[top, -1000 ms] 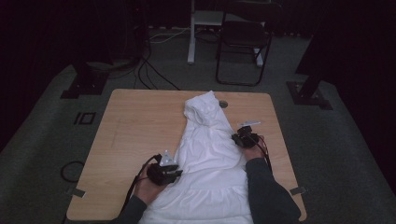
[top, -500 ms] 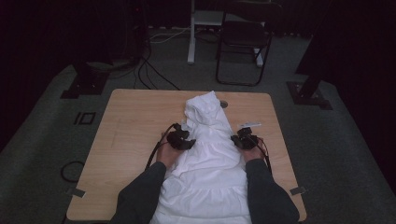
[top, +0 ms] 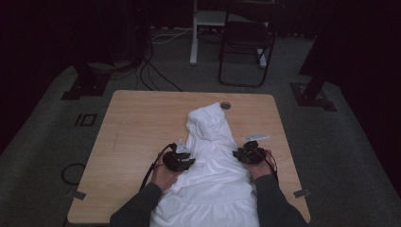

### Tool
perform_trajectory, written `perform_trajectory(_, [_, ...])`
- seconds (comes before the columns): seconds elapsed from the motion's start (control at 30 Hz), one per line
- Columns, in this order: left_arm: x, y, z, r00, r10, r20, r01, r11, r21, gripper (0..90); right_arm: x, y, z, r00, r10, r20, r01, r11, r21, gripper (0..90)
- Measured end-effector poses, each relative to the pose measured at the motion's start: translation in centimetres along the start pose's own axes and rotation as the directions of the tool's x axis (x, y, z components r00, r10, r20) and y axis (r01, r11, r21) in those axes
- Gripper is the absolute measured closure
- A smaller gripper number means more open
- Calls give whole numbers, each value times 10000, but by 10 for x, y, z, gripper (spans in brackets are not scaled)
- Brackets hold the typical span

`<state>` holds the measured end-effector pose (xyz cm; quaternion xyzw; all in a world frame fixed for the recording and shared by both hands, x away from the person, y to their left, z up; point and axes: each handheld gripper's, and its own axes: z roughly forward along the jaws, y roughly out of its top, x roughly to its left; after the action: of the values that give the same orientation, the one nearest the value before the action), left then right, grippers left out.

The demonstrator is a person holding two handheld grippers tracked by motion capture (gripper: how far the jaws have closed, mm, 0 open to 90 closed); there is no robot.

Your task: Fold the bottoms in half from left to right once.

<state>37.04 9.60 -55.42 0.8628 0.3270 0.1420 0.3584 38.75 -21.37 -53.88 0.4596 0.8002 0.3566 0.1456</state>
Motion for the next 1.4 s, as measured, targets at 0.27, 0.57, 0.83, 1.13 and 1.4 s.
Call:
perform_trajectory(0.27, [1, 4, 4, 10000, 76, -15, -76, 10000, 31, 636, 22, 54, 15, 9791, -2032, 47, 2028, 9753, -873, 366])
perform_trajectory(0.57, [1, 2, 4, 10000, -34, 22, 35, 10000, -91, 632, 19, 87, 59, 9313, -3625, -369, 3631, 9317, 126, 849])
perform_trajectory(0.83, [-12, -5, -5, 9992, 235, 315, -240, 9996, 154, 630, -42, 118, 85, 9989, 158, 432, -144, 9994, -310, 853])
perform_trajectory(1.13, [-34, -29, -30, 9956, 606, 709, -628, 9976, 285, 631, -32, 83, 92, 9976, 675, 160, -679, 9974, 233, 747])
perform_trajectory(1.4, [-46, -42, -47, 9881, 955, 1207, -1036, 9927, 625, 598, -14, 47, 59, 9992, 345, 191, -354, 9982, 488, 781])
